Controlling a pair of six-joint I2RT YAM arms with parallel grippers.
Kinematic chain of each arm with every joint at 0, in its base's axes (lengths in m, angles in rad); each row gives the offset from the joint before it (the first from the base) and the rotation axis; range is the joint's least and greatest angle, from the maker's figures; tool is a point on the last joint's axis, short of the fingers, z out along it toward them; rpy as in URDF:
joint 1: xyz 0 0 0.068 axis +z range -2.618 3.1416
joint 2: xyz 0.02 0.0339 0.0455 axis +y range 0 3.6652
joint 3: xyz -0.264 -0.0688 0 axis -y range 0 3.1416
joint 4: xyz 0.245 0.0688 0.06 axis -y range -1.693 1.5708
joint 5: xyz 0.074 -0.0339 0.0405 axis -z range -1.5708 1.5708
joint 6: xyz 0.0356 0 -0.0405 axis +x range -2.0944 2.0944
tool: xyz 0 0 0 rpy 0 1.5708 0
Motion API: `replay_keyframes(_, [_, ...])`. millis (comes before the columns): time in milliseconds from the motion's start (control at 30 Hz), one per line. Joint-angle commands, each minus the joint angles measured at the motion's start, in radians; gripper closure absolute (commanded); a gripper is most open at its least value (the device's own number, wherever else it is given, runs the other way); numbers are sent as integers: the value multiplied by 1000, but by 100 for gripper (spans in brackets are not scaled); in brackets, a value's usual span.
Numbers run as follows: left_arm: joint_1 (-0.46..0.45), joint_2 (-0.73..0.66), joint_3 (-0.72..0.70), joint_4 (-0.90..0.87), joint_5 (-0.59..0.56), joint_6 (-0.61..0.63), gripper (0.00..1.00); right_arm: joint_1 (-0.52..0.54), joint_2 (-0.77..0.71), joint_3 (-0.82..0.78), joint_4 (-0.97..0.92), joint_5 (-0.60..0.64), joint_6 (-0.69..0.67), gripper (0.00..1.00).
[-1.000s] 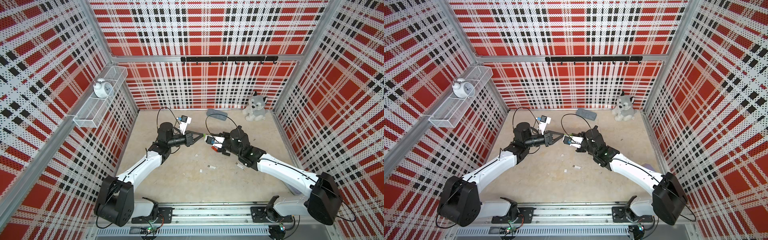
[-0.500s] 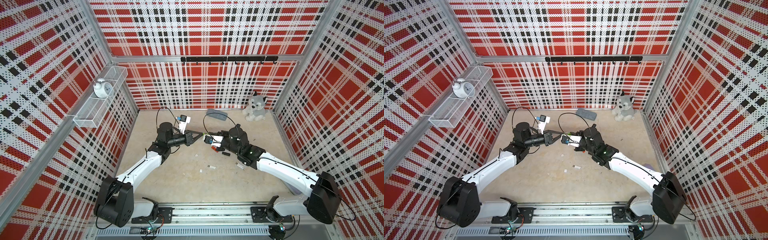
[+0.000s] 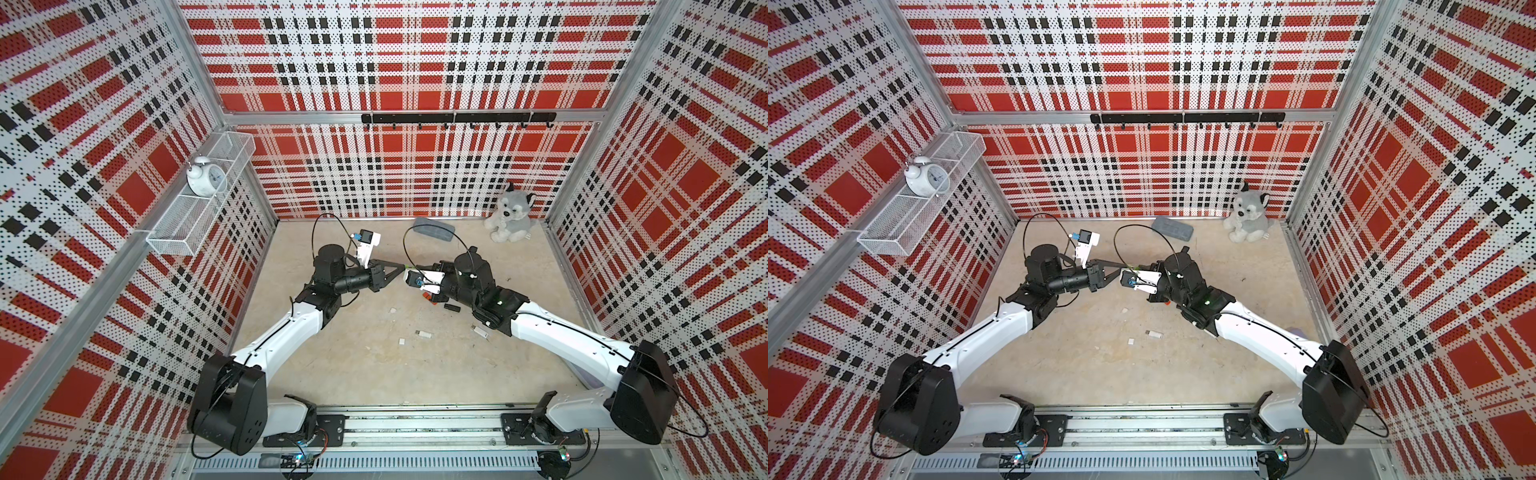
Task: Close the usb drive cover
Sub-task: Close the cover of the USB drive.
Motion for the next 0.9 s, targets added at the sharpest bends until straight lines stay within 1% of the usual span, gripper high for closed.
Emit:
replay_keyframes(0, [-1,-16,3,-5,-6,38,100,15,-2,21,3,-33,13,97])
replay_keyframes(333, [-1,-19,6,-3,-22,73,99,15,-1,23,-6,-21,19,97])
replay_keyframes(567, [-2,-5,24,-52,-4,100,98,21,1,30,3,-20,0,97])
replay_keyframes(767, [-2,8,35,-69,-32,79,97,33,8,45,25,-7,-10,97])
replay_keyframes(867, [2,3,25,-37,-37,46,97,44,13,47,30,11,-16,97])
